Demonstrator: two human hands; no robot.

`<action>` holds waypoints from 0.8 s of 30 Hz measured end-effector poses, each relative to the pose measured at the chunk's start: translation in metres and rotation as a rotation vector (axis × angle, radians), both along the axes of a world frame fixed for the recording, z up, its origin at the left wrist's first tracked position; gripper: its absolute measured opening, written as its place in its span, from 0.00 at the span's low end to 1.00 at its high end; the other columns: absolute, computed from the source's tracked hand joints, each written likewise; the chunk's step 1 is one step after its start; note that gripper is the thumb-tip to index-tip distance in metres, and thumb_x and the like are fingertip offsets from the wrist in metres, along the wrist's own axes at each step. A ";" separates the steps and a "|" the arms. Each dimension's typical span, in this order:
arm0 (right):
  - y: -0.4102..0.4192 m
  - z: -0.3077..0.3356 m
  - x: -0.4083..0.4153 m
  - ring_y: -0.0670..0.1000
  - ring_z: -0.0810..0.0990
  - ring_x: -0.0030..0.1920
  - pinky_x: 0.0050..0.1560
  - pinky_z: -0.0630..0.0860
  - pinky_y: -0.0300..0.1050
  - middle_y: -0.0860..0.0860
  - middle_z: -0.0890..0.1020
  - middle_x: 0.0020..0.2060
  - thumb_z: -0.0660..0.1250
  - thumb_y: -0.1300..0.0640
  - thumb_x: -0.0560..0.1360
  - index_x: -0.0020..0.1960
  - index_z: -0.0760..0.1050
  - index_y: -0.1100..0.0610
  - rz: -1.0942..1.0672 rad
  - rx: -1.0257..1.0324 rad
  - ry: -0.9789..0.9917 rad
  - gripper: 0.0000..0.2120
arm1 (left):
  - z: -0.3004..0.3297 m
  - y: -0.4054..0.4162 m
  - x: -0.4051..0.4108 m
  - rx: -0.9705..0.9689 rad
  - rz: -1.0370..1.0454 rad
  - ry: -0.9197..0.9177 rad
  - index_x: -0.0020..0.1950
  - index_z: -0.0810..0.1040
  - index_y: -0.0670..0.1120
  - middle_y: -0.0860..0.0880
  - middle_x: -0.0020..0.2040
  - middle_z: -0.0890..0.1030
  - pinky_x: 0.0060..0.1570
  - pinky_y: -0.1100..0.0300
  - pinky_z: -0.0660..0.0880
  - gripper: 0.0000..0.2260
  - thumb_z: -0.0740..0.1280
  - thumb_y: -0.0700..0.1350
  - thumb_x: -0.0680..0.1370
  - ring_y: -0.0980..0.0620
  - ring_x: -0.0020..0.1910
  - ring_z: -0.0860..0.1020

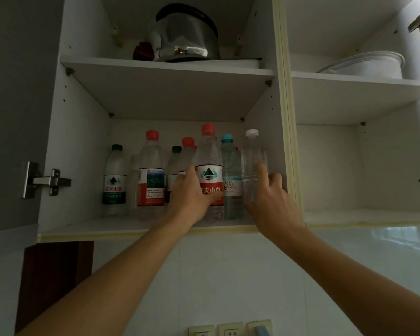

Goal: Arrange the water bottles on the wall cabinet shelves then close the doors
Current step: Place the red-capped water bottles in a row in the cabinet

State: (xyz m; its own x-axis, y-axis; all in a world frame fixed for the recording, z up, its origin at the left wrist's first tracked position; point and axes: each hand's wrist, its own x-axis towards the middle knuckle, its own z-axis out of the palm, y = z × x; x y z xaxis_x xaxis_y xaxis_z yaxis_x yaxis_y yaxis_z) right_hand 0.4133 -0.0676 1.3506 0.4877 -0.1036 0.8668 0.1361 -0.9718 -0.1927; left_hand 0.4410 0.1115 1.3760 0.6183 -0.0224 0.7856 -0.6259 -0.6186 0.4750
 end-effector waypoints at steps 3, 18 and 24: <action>0.002 -0.003 0.005 0.59 0.81 0.54 0.51 0.82 0.54 0.61 0.69 0.67 0.71 0.55 0.78 0.79 0.44 0.52 -0.080 -0.060 0.023 0.43 | -0.001 -0.010 0.006 0.006 0.049 -0.024 0.73 0.64 0.48 0.45 0.68 0.74 0.60 0.49 0.77 0.35 0.77 0.55 0.72 0.45 0.64 0.76; 0.015 0.017 -0.010 0.63 0.66 0.67 0.63 0.77 0.58 0.61 0.61 0.72 0.71 0.51 0.77 0.77 0.60 0.56 -0.037 -0.181 -0.132 0.33 | 0.010 0.052 0.009 -0.014 0.195 -0.222 0.73 0.68 0.49 0.47 0.69 0.72 0.61 0.48 0.76 0.30 0.72 0.58 0.75 0.46 0.64 0.75; 0.053 0.026 -0.002 0.59 0.73 0.65 0.64 0.76 0.59 0.56 0.68 0.66 0.72 0.44 0.76 0.75 0.61 0.53 0.331 0.076 0.081 0.34 | 0.019 0.107 0.026 -0.136 0.253 -0.048 0.76 0.61 0.47 0.42 0.73 0.67 0.65 0.46 0.72 0.40 0.77 0.55 0.72 0.41 0.70 0.69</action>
State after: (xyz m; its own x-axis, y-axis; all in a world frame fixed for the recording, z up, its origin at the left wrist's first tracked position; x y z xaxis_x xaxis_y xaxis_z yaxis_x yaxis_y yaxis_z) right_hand 0.4108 -0.0150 1.3763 0.5724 0.0085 0.8199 0.4224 -0.8601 -0.2860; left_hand 0.4672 0.2187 1.3954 0.5532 0.2352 0.7991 -0.4837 -0.6904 0.5380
